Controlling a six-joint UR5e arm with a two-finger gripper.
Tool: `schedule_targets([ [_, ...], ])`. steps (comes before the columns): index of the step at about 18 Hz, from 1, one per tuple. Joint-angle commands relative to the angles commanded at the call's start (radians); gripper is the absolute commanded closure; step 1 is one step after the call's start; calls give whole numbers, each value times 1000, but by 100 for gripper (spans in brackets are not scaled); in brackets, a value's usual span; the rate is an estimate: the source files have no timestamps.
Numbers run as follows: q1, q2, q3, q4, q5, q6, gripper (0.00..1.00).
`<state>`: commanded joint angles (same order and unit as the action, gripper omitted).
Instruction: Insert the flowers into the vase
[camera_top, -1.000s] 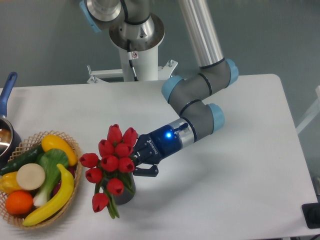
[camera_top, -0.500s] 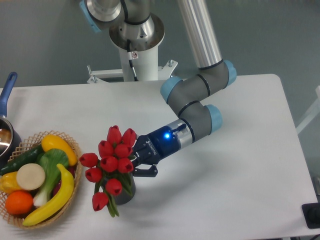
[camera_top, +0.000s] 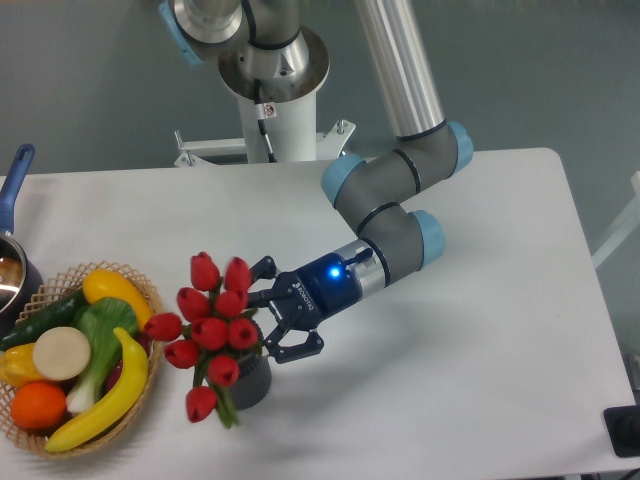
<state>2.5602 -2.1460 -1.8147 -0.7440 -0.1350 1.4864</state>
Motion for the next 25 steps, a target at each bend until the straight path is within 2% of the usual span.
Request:
schedule_targets([
  [2,0,0,0,0,0,3,30],
  [3,0,0,0,0,0,3,24],
  [5,2,0,0,0,0,8,3],
  [6,2,0,-2,0,0,17,0],
  [12,26,17,-5,3,24,35,0],
  [16,69,87,-14,2,151,41,0],
  [23,121,225,-106,2,392,63,0],
  [25,146,277,-107,2,463,63,0],
])
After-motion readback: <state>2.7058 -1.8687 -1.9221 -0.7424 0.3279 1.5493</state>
